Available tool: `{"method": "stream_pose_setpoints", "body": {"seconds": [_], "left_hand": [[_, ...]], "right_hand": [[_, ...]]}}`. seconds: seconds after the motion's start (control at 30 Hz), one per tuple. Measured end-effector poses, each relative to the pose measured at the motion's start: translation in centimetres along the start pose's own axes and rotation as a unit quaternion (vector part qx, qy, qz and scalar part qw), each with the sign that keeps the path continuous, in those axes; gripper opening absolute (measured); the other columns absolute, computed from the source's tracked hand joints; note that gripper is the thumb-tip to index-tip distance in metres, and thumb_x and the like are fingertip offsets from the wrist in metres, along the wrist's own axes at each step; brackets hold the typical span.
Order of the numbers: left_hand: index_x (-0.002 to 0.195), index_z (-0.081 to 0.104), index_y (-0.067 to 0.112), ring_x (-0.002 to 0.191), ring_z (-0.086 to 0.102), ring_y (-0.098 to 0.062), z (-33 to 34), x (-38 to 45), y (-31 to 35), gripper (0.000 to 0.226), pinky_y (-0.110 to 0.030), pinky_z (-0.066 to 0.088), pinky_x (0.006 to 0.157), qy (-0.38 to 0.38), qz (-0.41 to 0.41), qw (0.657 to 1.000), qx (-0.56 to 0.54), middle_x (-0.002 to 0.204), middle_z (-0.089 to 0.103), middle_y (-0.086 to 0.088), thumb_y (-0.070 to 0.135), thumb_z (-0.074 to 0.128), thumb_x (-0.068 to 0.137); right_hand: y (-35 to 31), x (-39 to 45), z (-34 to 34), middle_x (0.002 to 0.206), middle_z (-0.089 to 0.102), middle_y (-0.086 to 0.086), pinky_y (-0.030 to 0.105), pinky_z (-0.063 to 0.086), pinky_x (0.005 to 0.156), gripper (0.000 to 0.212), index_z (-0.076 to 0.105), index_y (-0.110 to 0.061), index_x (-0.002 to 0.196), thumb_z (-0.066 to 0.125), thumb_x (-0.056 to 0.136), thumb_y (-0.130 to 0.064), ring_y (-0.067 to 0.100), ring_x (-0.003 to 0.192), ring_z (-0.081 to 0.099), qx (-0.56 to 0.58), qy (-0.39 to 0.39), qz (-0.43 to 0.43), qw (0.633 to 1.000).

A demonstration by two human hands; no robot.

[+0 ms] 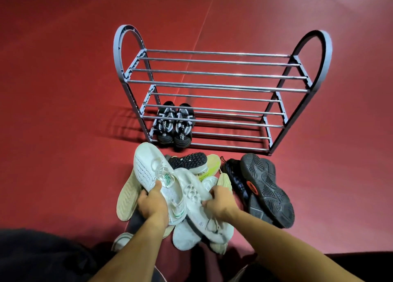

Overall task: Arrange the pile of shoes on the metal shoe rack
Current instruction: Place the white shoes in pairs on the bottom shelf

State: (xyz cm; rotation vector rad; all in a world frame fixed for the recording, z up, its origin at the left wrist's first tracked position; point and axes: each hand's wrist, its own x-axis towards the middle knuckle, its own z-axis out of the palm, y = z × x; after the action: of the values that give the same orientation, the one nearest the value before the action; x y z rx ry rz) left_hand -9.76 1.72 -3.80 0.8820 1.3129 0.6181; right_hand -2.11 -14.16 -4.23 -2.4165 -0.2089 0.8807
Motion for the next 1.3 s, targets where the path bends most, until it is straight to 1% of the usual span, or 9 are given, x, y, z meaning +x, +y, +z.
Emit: {"method": "stream_pose_setpoints", "body": {"seconds": [0.07, 0.17, 0.33, 0.4, 0.5, 0.7, 0.97, 1.13, 1.3], "left_hand": [[0.115, 0.072, 0.009, 0.098, 0.067, -0.028, 0.1, 0.1, 0.0, 0.033, -0.035, 0.05, 0.086, -0.014, -0.02, 1.0, 0.007, 0.106, 0.073, -0.005, 0.016, 0.074, 0.083], [0.11, 0.073, 0.006, 0.098, 0.068, -0.03, 0.0, -0.1, -0.3, 0.03, -0.037, 0.053, 0.086, -0.04, -0.029, 0.998, 0.025, 0.103, 0.074, -0.008, 0.016, 0.075, 0.082], [0.108, 0.072, 0.004, 0.08, 0.064, -0.024, 0.6, -0.6, -0.1, 0.026, -0.029, 0.046, 0.069, -0.054, -0.023, 0.998, 0.035, 0.095, 0.071, -0.008, 0.013, 0.074, 0.084], [0.107, 0.072, 0.004, 0.08, 0.065, -0.024, 0.9, -0.6, -0.2, 0.025, -0.027, 0.047, 0.064, -0.069, -0.014, 0.996, 0.052, 0.093, 0.072, -0.007, 0.013, 0.073, 0.084], [0.104, 0.074, 0.007, 0.09, 0.07, -0.029, 1.5, -0.5, -0.7, 0.023, -0.033, 0.053, 0.073, -0.108, 0.007, 0.99, 0.087, 0.089, 0.074, -0.004, 0.014, 0.074, 0.082], [0.096, 0.074, 0.015, 0.082, 0.068, -0.017, 4.1, -1.7, -0.1, 0.013, -0.026, 0.048, 0.065, -0.163, 0.031, 0.979, 0.115, 0.084, 0.072, 0.004, 0.013, 0.074, 0.082], [0.1, 0.076, 0.016, 0.087, 0.071, -0.018, 4.5, -1.4, -0.1, 0.02, -0.031, 0.051, 0.076, -0.182, 0.057, 0.973, 0.128, 0.089, 0.076, 0.003, 0.015, 0.076, 0.08], [0.086, 0.074, 0.02, 0.086, 0.071, -0.022, 4.3, -0.9, 0.3, 0.009, -0.032, 0.053, 0.074, -0.148, 0.036, 0.984, 0.095, 0.088, 0.076, 0.0, 0.014, 0.076, 0.079], [0.099, 0.075, 0.011, 0.09, 0.071, -0.03, 4.5, 0.0, 0.8, 0.024, -0.042, 0.058, 0.087, -0.091, -0.036, 0.993, 0.058, 0.094, 0.076, -0.008, 0.021, 0.075, 0.077]], "right_hand": [[0.1, 0.5, -1.7, 0.073, 0.061, 0.0, 0.024, 0.041, 0.047, 0.017, 0.057, -0.013, 0.072, 0.072, 0.077, -0.02, 0.014, 0.064, 0.056, 0.022, 0.048, -0.018, 0.998], [0.3, 0.5, -2.7, 0.068, 0.063, 0.002, 0.029, 0.047, 0.053, 0.022, 0.058, -0.013, 0.065, 0.075, 0.077, -0.021, 0.017, 0.062, 0.058, 0.071, 0.08, -0.031, 0.994], [-0.2, -0.3, -3.5, 0.063, 0.07, 0.005, 0.032, 0.057, 0.055, 0.017, 0.062, -0.008, 0.074, 0.073, 0.078, -0.02, 0.015, 0.052, 0.067, 0.21, 0.198, -0.009, 0.957], [-0.7, 0.0, -4.4, 0.065, 0.07, 0.004, 0.034, 0.058, 0.061, 0.02, 0.061, -0.009, 0.074, 0.074, 0.08, -0.023, 0.017, 0.058, 0.068, 0.251, 0.245, -0.002, 0.937], [-1.5, 0.6, -5.3, 0.073, 0.069, 0.007, 0.034, 0.053, 0.064, 0.021, 0.061, -0.007, 0.074, 0.074, 0.081, -0.023, 0.02, 0.066, 0.065, 0.293, 0.286, 0.004, 0.912], [-1.5, 1.0, -5.2, 0.074, 0.07, 0.005, 0.034, 0.056, 0.064, 0.018, 0.061, -0.009, 0.077, 0.075, 0.082, -0.02, 0.018, 0.067, 0.068, 0.312, 0.278, -0.008, 0.908], [-0.9, 1.3, -5.4, 0.077, 0.072, 0.005, 0.037, 0.058, 0.067, 0.016, 0.064, -0.009, 0.081, 0.076, 0.081, -0.019, 0.021, 0.07, 0.07, 0.324, 0.28, -0.016, 0.903], [-1.1, 2.2, -5.2, 0.081, 0.073, 0.005, 0.038, 0.06, 0.071, 0.017, 0.064, -0.011, 0.08, 0.076, 0.079, -0.022, 0.022, 0.076, 0.072, 0.332, 0.252, 0.007, 0.909], [-0.9, 3.0, -6.2, 0.081, 0.072, 0.008, 0.042, 0.063, 0.07, 0.015, 0.062, -0.01, 0.078, 0.07, 0.078, -0.023, 0.026, 0.075, 0.072, 0.335, 0.247, 0.084, 0.905]]}}
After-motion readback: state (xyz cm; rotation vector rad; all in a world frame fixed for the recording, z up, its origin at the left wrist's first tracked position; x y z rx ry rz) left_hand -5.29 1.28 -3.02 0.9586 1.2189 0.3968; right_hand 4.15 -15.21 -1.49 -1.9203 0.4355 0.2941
